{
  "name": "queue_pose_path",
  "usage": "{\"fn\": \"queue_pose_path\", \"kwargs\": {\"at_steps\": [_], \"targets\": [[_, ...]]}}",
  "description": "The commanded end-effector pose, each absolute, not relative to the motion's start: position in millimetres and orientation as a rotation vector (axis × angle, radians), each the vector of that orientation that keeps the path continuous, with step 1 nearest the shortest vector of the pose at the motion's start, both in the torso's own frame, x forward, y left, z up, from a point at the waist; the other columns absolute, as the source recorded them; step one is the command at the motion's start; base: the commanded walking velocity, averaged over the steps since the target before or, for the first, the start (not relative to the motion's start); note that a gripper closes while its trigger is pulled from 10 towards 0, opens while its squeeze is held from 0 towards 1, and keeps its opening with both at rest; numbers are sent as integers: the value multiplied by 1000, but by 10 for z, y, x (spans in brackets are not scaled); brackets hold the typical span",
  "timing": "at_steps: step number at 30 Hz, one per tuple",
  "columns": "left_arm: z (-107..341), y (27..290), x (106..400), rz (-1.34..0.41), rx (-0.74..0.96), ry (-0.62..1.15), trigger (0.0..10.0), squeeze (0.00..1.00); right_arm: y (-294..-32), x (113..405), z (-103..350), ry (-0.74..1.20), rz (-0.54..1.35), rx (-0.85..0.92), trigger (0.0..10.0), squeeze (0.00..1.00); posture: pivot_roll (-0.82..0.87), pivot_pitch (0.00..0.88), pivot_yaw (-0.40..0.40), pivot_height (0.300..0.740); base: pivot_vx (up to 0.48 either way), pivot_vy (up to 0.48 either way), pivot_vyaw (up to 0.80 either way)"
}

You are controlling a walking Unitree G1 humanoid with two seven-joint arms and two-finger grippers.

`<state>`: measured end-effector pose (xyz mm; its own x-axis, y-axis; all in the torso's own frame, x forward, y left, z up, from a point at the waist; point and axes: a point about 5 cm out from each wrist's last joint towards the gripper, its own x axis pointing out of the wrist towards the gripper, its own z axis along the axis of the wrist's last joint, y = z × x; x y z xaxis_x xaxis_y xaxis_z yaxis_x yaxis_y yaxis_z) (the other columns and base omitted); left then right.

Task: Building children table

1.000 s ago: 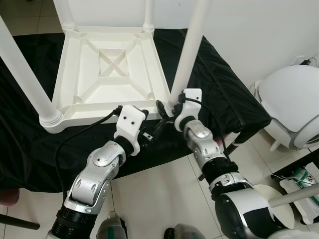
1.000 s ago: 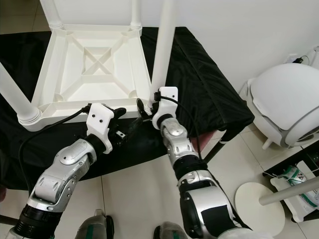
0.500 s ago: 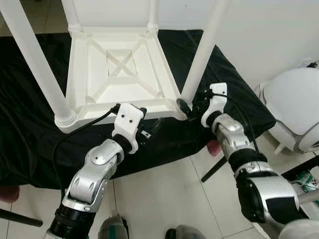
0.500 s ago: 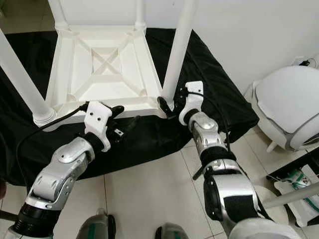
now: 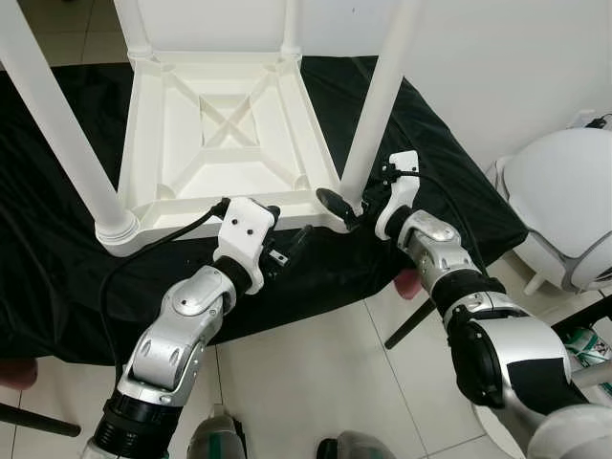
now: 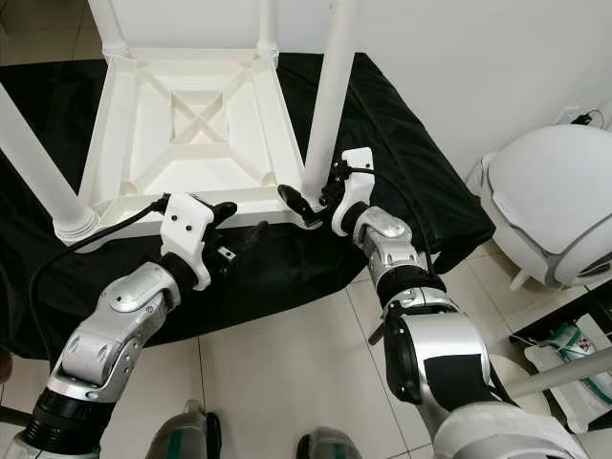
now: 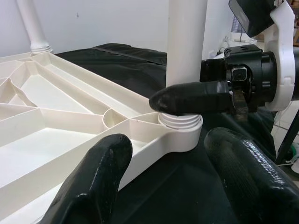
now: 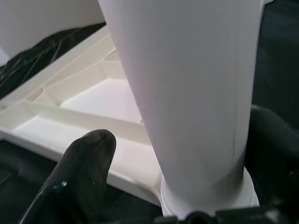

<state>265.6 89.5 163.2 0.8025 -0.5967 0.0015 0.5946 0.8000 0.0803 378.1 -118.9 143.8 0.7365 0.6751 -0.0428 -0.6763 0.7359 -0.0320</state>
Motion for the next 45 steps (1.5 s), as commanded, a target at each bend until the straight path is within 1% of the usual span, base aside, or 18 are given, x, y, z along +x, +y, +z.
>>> {"fn": "queue_pose_path", "kwargs": {"at_steps": [1, 8, 9, 10, 11, 12, 18, 22, 24, 29, 32, 33, 36, 37, 39, 40, 41, 45], "targets": [[1638, 885, 2654, -648, 82, -21, 10000, 0, -1109, 3766, 1414, 53, 800, -66, 10000, 0, 55, 0, -47, 740, 0, 0, 0], [1643, 936, 2631, -627, 85, -20, 10000, 0, -1052, 3747, 1431, 84, 919, -87, 10000, 0, 72, 0, -50, 740, 0, 0, 0], [1645, 939, 2631, -626, 84, -20, 10000, 0, -1037, 3729, 1418, 88, 950, -95, 8588, 0, 70, 0, -46, 740, 0, 0, 0], [1645, 939, 2631, -626, 84, -19, 10000, 0, -1020, 3711, 1408, 91, 983, -93, 4392, 0, 68, 0, -42, 740, 0, 0, 0], [1647, 938, 2633, -627, 84, -19, 10000, 0, -1007, 3697, 1404, 90, 1010, -89, 3804, 0, 68, 0, -42, 740, 0, 0, 0], [1648, 937, 2633, -628, 84, -19, 10000, 0, -999, 3687, 1403, 87, 1028, -86, 0, 0, 64, 0, -36, 740, 0, 0, 0], [1653, 924, 2642, -642, 86, -17, 10000, 0, -1028, 3683, 1395, 82, 1022, -85, 0, 0, 50, 0, -26, 740, 0, 0, 0], [1658, 907, 2644, -655, 87, -17, 10000, 0, -1151, 3756, 1410, 81, 856, -93, 0, 0, 41, 0, -24, 740, 0, 0, 0], [1655, 897, 2643, -658, 83, -15, 10000, 0, -1190, 3797, 1398, 88, 733, -61, 0, 0, 40, 2, -25, 740, 0, 0, 0], [1651, 885, 2636, -662, 81, -14, 10000, 0, -1189, 3815, 1384, 81, 639, -53, 0, 0, 36, 6, -23, 740, 0, 0, 0], [1648, 881, 2631, -665, 77, -12, 10000, 0, -1194, 3849, 1344, 105, 456, -2, 0, 0, 35, 6, -22, 740, 0, 0, 0], [1648, 881, 2631, -665, 77, -12, 10000, 0, -1194, 3849, 1344, 105, 456, -2, 0, 0, 35, 6, -22, 740, 0, 0, 0], [1642, 889, 2633, -666, 78, -9, 10000, 0, -1190, 3851, 1279, 120, 218, 36, 0, 0, 31, 4, -19, 740, 0, 0, 0], [1642, 889, 2633, -666, 78, -9, 10000, 0, -1190, 3851, 1279, 120, 218, 36, 0, 0, 31, 4, -19, 740, 0, 0, 0], [1639, 878, 2634, -670, 75, -7, 10000, 0, -1135, 3797, 1152, 164, 79, 23, 0, 0, 24, 2, -14, 740, 0, 0, 0], [1639, 878, 2634, -670, 75, -7, 10000, 0, -1135, 3797, 1152, 164, 79, 23, 0, 0, 24, 2, -14, 740, 0, 0, 0], [1639, 864, 2635, -676, 73, -8, 10000, 0, -1051, 3750, 1086, 178, 32, 37, 0, 0, 24, 0, -15, 740, 0, 0, 0], [1643, 851, 2640, -680, 73, -9, 10000, 0, -895, 3679, 1034, 179, -36, 88, 0, 0, 23, 0, -16, 740, 0, 0, 0]]}}
